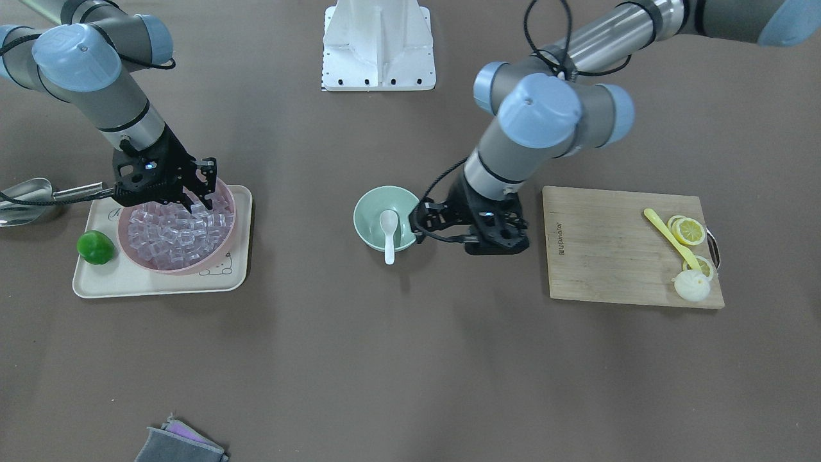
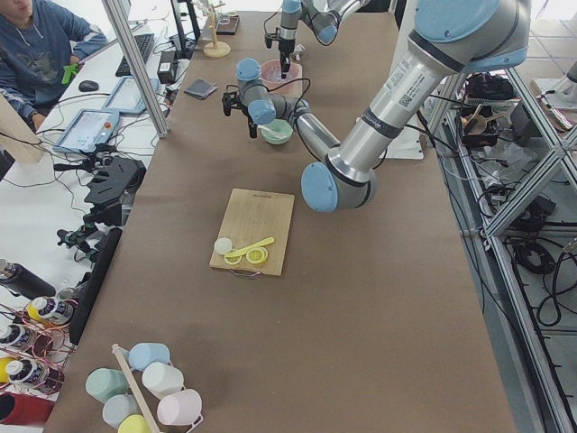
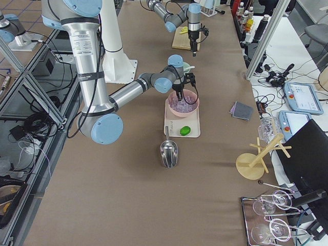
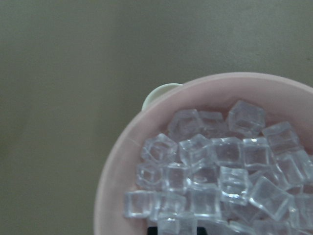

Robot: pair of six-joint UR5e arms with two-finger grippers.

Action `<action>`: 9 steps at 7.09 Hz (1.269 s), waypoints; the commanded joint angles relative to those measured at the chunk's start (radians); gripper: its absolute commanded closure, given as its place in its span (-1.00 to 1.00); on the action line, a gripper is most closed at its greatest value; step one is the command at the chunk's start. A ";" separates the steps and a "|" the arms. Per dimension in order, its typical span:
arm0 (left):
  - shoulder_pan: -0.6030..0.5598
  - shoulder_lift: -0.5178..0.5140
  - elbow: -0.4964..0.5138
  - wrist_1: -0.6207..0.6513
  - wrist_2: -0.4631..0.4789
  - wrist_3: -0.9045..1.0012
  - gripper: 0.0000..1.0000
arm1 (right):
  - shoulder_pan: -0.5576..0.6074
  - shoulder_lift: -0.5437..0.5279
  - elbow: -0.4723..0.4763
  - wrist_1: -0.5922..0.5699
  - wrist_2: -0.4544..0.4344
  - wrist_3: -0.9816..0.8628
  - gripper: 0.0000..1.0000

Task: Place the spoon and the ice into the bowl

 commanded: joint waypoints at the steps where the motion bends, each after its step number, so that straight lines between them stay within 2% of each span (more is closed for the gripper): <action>1: -0.180 0.266 -0.144 0.001 -0.156 0.277 -0.97 | -0.018 0.206 0.005 -0.137 -0.001 0.148 1.00; 2: -0.243 0.331 -0.149 0.001 -0.188 0.385 -0.97 | -0.082 0.286 -0.004 -0.159 -0.046 0.240 1.00; 3: -0.287 0.397 -0.147 0.000 -0.199 0.498 -0.97 | -0.168 0.346 -0.041 -0.152 -0.158 0.313 1.00; 5: -0.377 0.465 -0.137 0.018 -0.224 0.667 -0.97 | -0.268 0.495 -0.206 -0.129 -0.293 0.404 1.00; 6: -0.383 0.463 -0.137 0.056 -0.224 0.696 -0.97 | -0.293 0.502 -0.263 -0.057 -0.336 0.433 0.73; 7: -0.383 0.460 -0.140 0.062 -0.224 0.696 -0.97 | -0.302 0.497 -0.294 -0.014 -0.356 0.464 -0.98; 8: -0.383 0.460 -0.141 0.062 -0.224 0.696 -0.97 | -0.301 0.476 -0.265 -0.012 -0.352 0.461 -1.00; 9: -0.391 0.462 -0.137 0.062 -0.222 0.699 -0.97 | -0.272 0.408 -0.194 -0.020 -0.335 0.455 -1.00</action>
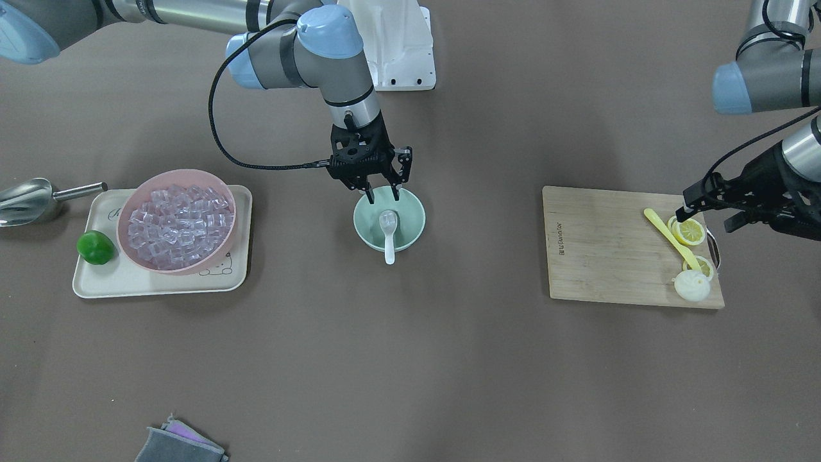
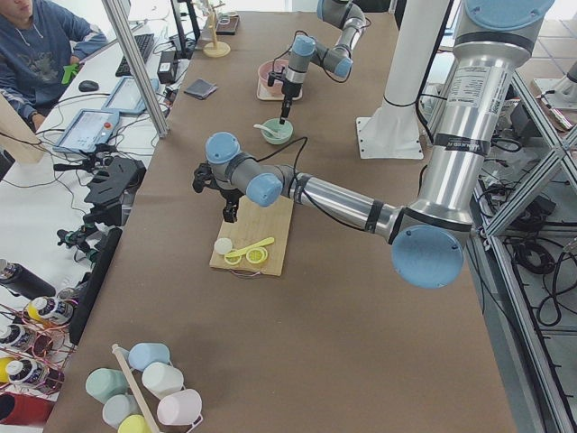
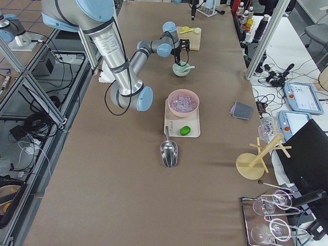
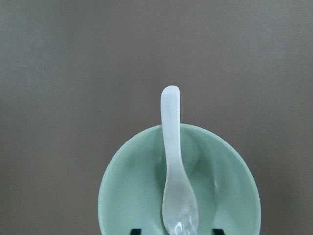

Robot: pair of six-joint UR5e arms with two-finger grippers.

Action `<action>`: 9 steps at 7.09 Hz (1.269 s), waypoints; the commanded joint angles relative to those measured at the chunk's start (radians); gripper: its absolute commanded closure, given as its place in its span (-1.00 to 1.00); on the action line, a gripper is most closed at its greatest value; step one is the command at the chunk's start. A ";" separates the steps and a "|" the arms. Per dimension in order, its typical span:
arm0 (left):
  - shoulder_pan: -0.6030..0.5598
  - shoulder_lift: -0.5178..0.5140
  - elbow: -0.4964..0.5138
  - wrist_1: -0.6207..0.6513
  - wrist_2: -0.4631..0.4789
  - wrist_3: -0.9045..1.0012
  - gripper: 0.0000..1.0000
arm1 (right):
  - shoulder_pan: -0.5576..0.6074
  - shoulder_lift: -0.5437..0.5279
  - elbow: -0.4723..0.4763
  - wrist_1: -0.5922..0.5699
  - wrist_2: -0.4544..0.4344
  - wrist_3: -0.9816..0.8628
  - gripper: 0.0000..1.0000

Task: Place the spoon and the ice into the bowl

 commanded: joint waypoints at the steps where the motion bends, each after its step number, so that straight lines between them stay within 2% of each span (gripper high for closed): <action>1: -0.032 0.004 0.013 0.007 0.000 0.059 -0.97 | 0.119 -0.167 0.149 0.001 0.122 -0.081 -1.00; 2: -0.068 0.007 0.015 0.052 0.001 0.145 -0.97 | 0.263 -0.299 0.221 0.001 0.289 -0.220 -1.00; 3: -0.118 0.018 0.010 0.098 0.001 0.223 -0.98 | 0.393 -0.406 0.243 0.004 0.400 -0.393 -1.00; 6: -0.281 0.104 0.016 0.113 0.018 0.458 -0.97 | 0.758 -0.637 0.212 -0.003 0.607 -0.936 -1.00; 7: -0.315 0.169 0.004 0.099 0.019 0.510 -0.97 | 0.863 -0.691 0.160 -0.002 0.654 -1.129 -1.00; 9: -0.329 0.265 -0.025 0.074 0.044 0.532 -0.97 | 0.977 -0.716 0.022 0.007 0.656 -1.420 -1.00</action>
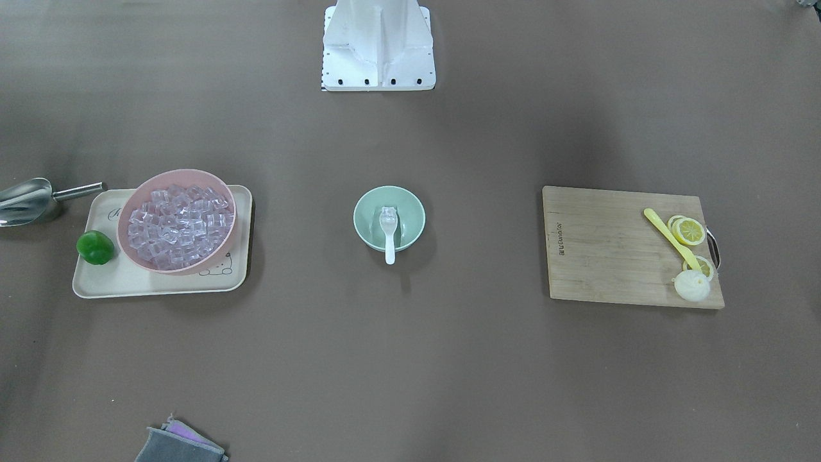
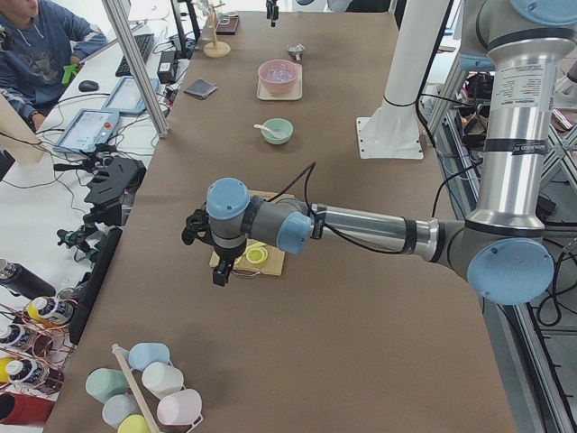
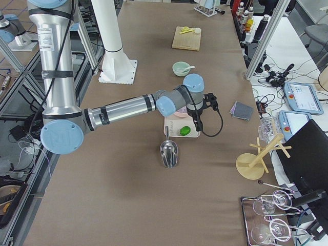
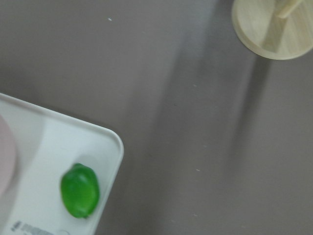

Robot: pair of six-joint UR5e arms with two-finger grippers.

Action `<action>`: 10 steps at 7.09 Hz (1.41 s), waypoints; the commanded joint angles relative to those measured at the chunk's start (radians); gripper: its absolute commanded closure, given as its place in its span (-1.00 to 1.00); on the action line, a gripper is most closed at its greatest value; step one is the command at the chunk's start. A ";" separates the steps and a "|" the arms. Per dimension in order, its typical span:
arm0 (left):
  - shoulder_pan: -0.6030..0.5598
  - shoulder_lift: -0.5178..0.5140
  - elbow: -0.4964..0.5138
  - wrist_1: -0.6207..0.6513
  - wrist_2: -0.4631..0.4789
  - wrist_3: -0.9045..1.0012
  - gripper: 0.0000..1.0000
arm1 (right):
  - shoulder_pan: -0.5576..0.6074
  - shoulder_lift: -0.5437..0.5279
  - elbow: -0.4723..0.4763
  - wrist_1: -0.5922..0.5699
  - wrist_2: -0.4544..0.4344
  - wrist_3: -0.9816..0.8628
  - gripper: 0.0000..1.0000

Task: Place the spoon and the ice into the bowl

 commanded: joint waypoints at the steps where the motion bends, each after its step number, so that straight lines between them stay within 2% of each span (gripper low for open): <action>1: -0.012 0.060 -0.034 -0.011 0.013 0.011 -0.97 | 0.092 -0.034 -0.089 0.002 0.010 -0.244 -1.00; 4: -0.012 0.098 -0.049 -0.015 0.062 0.011 -0.97 | 0.092 -0.061 -0.080 0.013 0.006 -0.226 -1.00; 10: -0.013 0.102 -0.060 -0.011 0.062 0.009 -0.97 | 0.097 -0.079 -0.103 0.013 0.004 -0.221 -1.00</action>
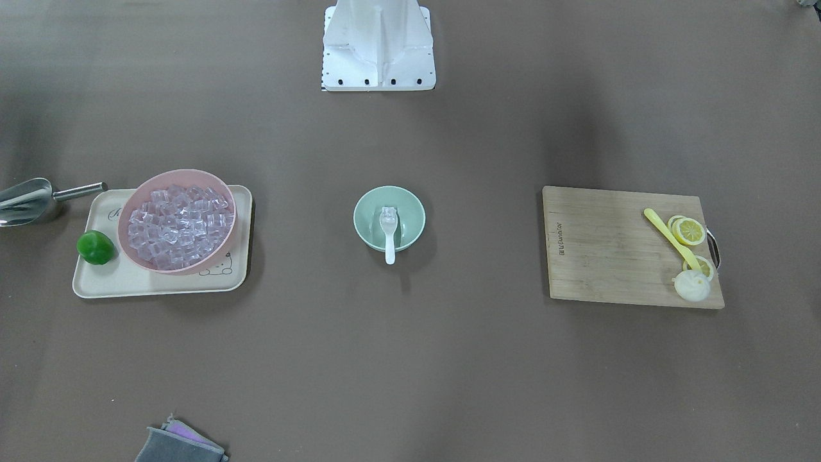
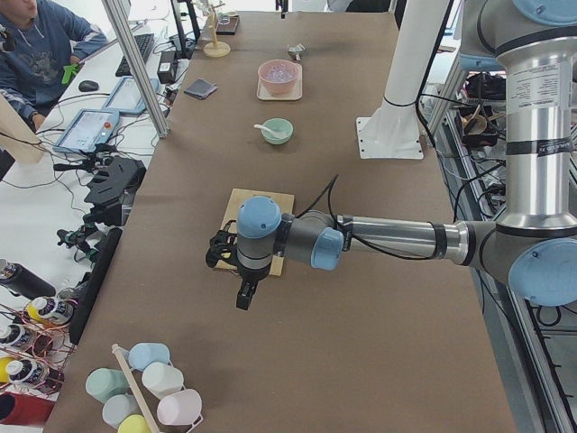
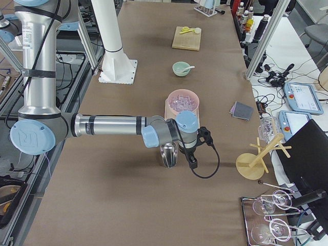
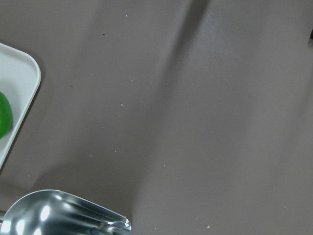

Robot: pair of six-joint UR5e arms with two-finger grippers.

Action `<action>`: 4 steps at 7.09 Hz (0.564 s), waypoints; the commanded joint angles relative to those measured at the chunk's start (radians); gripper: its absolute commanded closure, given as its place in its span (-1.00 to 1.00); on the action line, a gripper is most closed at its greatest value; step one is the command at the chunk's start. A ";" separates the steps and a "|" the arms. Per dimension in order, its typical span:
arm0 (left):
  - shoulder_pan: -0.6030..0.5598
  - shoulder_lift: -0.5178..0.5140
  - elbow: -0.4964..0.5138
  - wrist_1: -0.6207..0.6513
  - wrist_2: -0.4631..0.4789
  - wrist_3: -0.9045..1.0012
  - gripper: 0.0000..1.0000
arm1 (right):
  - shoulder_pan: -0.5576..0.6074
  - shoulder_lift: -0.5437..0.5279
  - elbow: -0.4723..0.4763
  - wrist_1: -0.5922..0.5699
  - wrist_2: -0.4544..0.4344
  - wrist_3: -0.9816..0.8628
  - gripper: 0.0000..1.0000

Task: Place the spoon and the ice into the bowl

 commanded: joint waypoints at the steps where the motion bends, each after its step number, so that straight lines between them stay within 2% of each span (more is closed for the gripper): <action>1: 0.001 -0.001 -0.004 0.004 0.005 0.000 -0.97 | 0.000 -0.001 -0.012 -0.001 -0.001 0.000 -1.00; 4: -0.008 0.004 -0.011 0.005 0.005 0.000 -0.97 | 0.000 -0.016 -0.006 0.001 0.001 -0.002 -1.00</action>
